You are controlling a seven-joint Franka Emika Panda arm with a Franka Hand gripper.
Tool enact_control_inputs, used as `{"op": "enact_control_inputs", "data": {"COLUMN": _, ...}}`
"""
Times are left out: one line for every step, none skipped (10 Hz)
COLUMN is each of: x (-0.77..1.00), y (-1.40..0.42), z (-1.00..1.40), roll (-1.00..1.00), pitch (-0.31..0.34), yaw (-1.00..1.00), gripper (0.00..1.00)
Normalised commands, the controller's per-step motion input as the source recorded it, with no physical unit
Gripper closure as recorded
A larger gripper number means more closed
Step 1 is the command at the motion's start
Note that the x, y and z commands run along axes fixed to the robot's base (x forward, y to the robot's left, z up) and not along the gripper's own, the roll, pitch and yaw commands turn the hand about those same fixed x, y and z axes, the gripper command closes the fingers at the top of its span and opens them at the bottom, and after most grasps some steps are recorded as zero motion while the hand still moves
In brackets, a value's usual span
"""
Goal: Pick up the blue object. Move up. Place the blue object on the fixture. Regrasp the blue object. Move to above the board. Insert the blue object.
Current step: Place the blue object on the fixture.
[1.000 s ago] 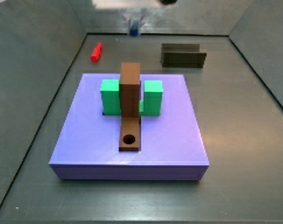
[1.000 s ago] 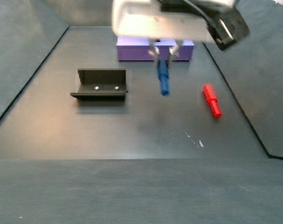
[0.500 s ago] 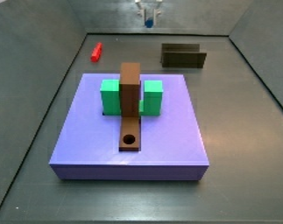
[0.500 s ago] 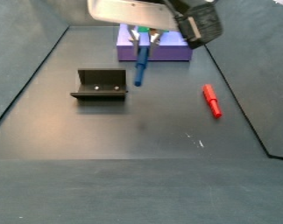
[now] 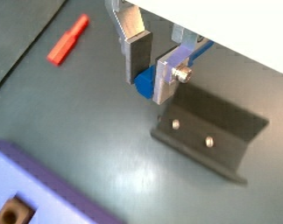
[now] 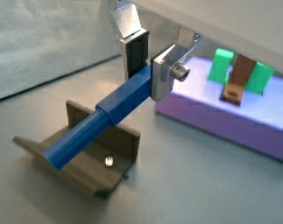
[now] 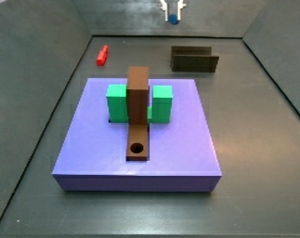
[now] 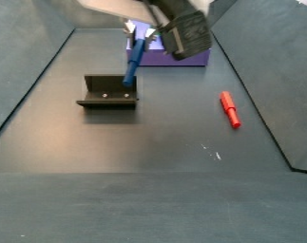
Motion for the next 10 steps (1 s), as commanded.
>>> {"op": "enact_control_inputs", "data": {"x": 0.82, "y": -0.35, "z": 0.00, "roll": -0.85, "pitch": 0.309, "yaw": 0.03, "gripper": 1.00}}
{"op": "enact_control_inputs", "data": {"x": 0.83, "y": -0.39, "z": 0.00, "roll": -0.80, "pitch": 0.294, "yaw": 0.04, "gripper": 1.00}}
{"op": "enact_control_inputs", "data": {"x": 0.85, "y": -0.38, "z": 0.00, "roll": -0.69, "pitch": 0.251, "yaw": 0.05, "gripper": 1.00}}
{"op": "enact_control_inputs", "data": {"x": 0.90, "y": -0.23, "z": 0.00, "roll": -0.73, "pitch": 0.237, "yaw": 0.00, "gripper": 1.00}}
{"op": "enact_control_inputs", "data": {"x": 0.95, "y": -0.02, "z": 0.00, "roll": -0.69, "pitch": 0.114, "yaw": 0.00, "gripper": 1.00}}
{"op": "enact_control_inputs", "data": {"x": 0.77, "y": 0.15, "z": 0.00, "roll": -0.68, "pitch": 0.217, "yaw": 0.00, "gripper": 1.00}}
{"op": "enact_control_inputs", "data": {"x": 0.66, "y": 0.31, "z": -0.10, "roll": -0.39, "pitch": 0.231, "yaw": 0.10, "gripper": 1.00}}
{"op": "enact_control_inputs", "data": {"x": 0.39, "y": 0.07, "z": -0.28, "roll": -0.06, "pitch": 0.066, "yaw": 0.12, "gripper": 1.00}}
{"op": "enact_control_inputs", "data": {"x": 0.24, "y": -0.04, "z": -0.53, "roll": -0.04, "pitch": 0.000, "yaw": 0.05, "gripper": 1.00}}
{"op": "enact_control_inputs", "data": {"x": 0.19, "y": -0.15, "z": -0.54, "roll": 0.03, "pitch": -0.009, "yaw": 0.07, "gripper": 1.00}}
